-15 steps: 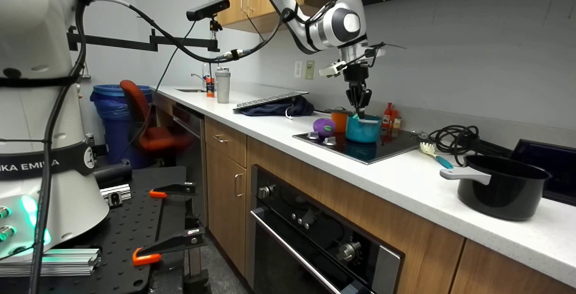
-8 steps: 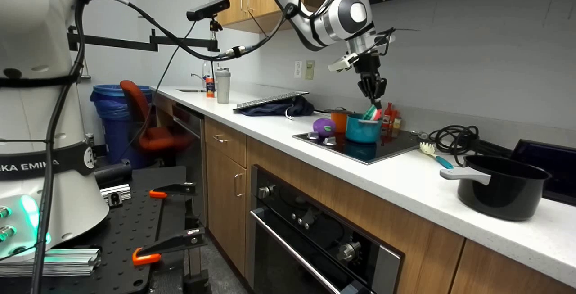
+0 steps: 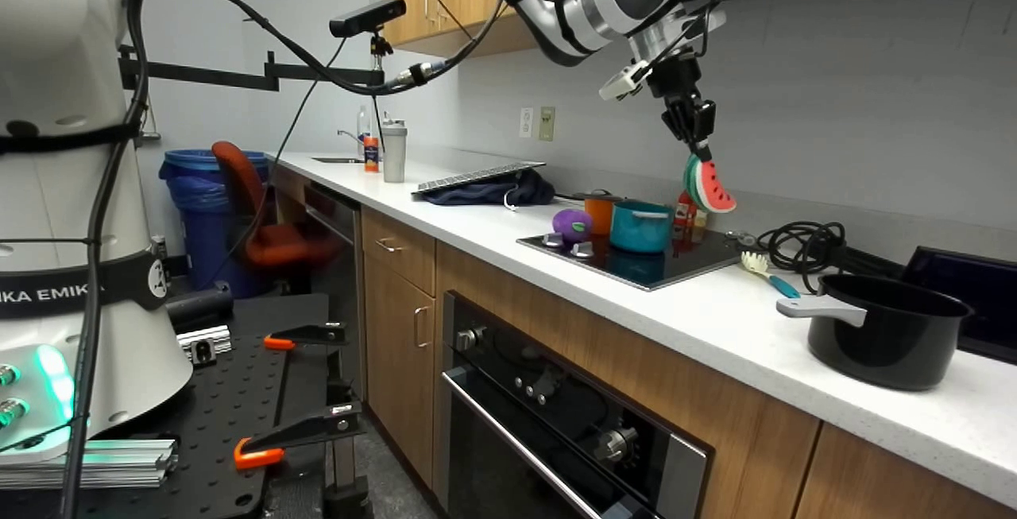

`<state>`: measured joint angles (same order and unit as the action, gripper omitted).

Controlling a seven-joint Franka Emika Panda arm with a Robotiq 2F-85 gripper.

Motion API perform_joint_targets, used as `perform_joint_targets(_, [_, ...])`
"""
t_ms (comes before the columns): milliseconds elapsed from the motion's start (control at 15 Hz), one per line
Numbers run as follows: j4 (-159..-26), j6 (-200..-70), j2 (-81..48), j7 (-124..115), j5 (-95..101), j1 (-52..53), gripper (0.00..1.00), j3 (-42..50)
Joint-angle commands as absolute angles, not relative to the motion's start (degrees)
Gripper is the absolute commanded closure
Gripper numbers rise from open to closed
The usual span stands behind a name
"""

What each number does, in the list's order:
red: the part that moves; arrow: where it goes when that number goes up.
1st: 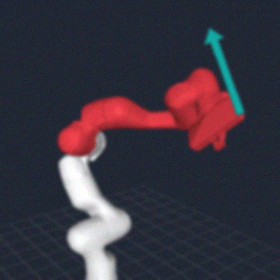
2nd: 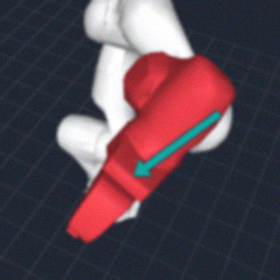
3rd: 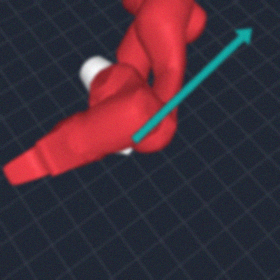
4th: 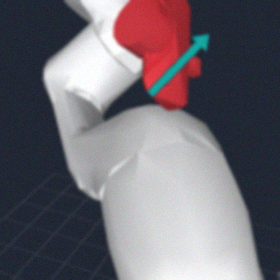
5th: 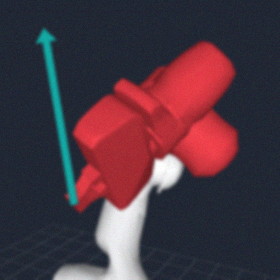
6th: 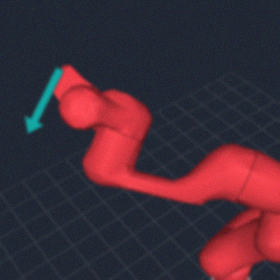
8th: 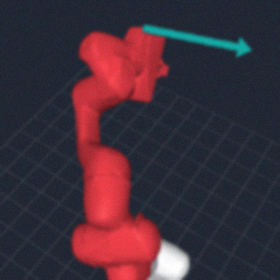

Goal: Put the watermelon plush on the table and close the pot with the lid on the other pot

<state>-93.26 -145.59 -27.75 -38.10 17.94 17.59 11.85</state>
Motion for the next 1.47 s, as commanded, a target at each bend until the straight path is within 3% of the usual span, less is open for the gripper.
perform_joint_targets(0, [-99.0,-147.5,-22.6,-45.1,22.9,18.6,0.98,14.0])
perform_joint_targets(467, [-103.2,-145.7,-20.8,-49.9,28.9,17.3,0.98,12.3])
perform_joint_targets(533, [-103.5,-145.6,-21.0,-49.7,28.8,17.1,0.68,11.9])
perform_joint_targets(667, [-104.1,-145.3,-21.4,-48.9,28.2,16.8,0.60,11.1])
perform_joint_targets(1200, [-104.4,-146.0,-21.7,-48.0,27.8,16.4,0.01,9.8])
perform_joint_targets(1400, [-104.6,-147.0,-21.6,-46.5,27.4,16.4,0.00,8.8])
